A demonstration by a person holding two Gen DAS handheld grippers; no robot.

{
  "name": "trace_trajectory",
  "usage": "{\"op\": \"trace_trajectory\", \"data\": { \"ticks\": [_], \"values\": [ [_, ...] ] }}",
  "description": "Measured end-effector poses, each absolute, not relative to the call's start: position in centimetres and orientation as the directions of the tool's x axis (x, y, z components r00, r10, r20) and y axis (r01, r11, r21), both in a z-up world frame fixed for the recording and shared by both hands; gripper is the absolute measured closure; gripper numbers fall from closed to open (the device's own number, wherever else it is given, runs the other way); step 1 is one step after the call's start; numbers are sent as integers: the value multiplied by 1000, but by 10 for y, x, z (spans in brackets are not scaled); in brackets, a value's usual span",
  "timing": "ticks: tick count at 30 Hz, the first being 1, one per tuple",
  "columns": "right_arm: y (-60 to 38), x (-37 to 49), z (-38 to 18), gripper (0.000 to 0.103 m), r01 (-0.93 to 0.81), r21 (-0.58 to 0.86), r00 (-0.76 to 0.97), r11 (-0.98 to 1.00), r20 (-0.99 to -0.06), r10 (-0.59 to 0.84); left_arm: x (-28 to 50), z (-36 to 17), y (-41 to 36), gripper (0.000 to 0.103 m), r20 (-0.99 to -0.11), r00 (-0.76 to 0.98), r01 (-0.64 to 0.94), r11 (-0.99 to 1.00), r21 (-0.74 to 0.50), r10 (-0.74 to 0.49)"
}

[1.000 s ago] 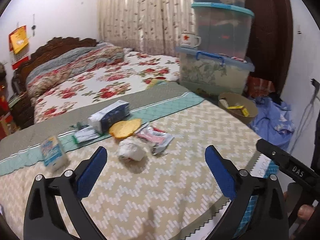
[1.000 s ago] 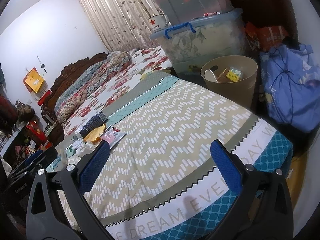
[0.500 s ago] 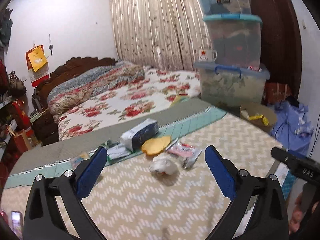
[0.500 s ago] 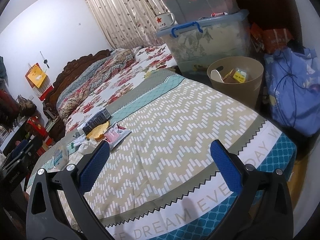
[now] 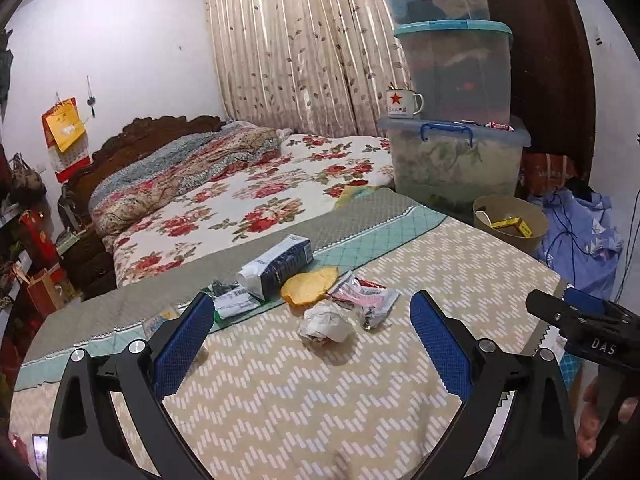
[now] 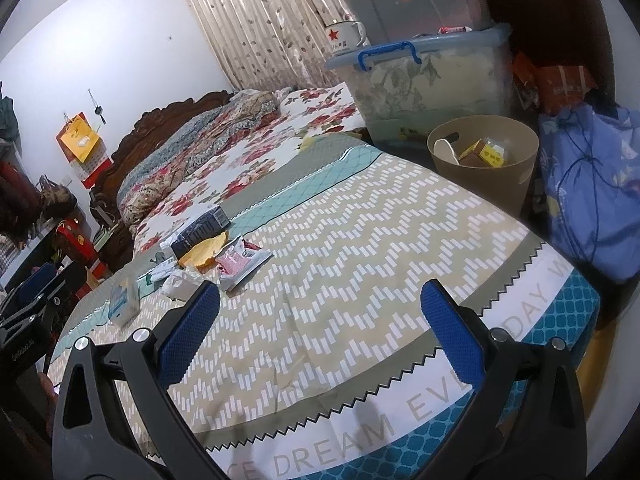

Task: Collect trash
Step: 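Move both open tools back toward the remaining trash on the bed, then grasp the red snack wrapper with the right tool while the left tool grasps the white crumpled paper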

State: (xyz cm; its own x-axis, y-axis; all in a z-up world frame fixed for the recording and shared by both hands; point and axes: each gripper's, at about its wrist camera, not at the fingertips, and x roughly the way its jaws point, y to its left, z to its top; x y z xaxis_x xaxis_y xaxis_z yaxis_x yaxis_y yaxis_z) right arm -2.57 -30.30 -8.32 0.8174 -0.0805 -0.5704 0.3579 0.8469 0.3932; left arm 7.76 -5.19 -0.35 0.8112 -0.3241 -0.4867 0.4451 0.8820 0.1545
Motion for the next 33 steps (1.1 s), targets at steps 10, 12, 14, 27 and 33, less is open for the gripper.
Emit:
{"op": "trace_trajectory", "data": {
  "ticks": [10, 12, 14, 27, 33],
  "values": [
    [-299, -20, -87, 4, 354, 383, 806, 854, -587, -71, 94, -14, -33, 9, -521, 790, 430, 898, 96, -323],
    [-295, -16, -87, 4, 336, 379, 802, 862, -596, -50, 98, -18, -22, 9, -521, 800, 405, 908, 106, -297],
    [-289, -14, -86, 4, 311, 366, 803, 877, -595, -37, 106, -26, -7, 9, -532, 809, 364, 924, 119, -250],
    [-255, 65, -94, 31, 44, 328, 745, 944, -640, 188, 146, -53, 74, 10, -614, 759, 214, 973, -81, -218],
    [-269, 132, -115, 31, 46, 328, 681, 944, -701, 211, 160, -58, -8, 9, -669, 654, 429, 901, -58, -354]
  ]
}}
